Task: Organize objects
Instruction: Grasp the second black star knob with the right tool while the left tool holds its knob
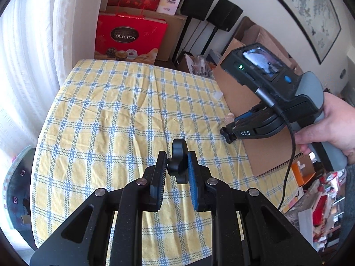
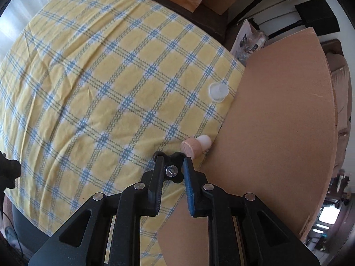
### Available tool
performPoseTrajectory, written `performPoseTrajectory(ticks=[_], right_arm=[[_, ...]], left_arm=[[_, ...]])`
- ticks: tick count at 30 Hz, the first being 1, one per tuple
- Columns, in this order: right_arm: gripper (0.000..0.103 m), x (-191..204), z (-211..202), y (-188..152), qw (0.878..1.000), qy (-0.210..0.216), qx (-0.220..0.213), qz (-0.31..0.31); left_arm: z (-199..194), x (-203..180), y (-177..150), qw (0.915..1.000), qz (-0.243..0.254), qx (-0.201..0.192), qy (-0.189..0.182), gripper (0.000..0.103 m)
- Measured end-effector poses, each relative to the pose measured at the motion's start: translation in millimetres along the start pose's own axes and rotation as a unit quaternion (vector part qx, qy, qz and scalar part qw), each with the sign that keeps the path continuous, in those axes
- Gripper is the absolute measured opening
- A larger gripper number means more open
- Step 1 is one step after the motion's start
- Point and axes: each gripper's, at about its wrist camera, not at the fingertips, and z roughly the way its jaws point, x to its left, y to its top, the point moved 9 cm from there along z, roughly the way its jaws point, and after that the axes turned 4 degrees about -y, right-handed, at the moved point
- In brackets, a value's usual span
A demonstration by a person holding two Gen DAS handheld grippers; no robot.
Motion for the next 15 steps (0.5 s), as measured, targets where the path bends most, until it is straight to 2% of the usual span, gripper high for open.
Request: performPoseTrajectory(ticks=[5,11,15], right_arm=[[0.017,-3,10,-3,0.999,-0.011,0.036,-0.026],[0.017,0,14,-4,0.998,0.003,0.052,-0.036],[0.012,-2,15,-5,0.997,0.027,0.058,-0.034]], left_arm=[[-2,4,-1,1.0,-0.005,0.001,-0.004,0.017],[-3,6,0,1.0,-0.007,0.0,-0.004,0.017],[-5,7,1,0.9999,-0.011,-0.002,-0.005,0.017]])
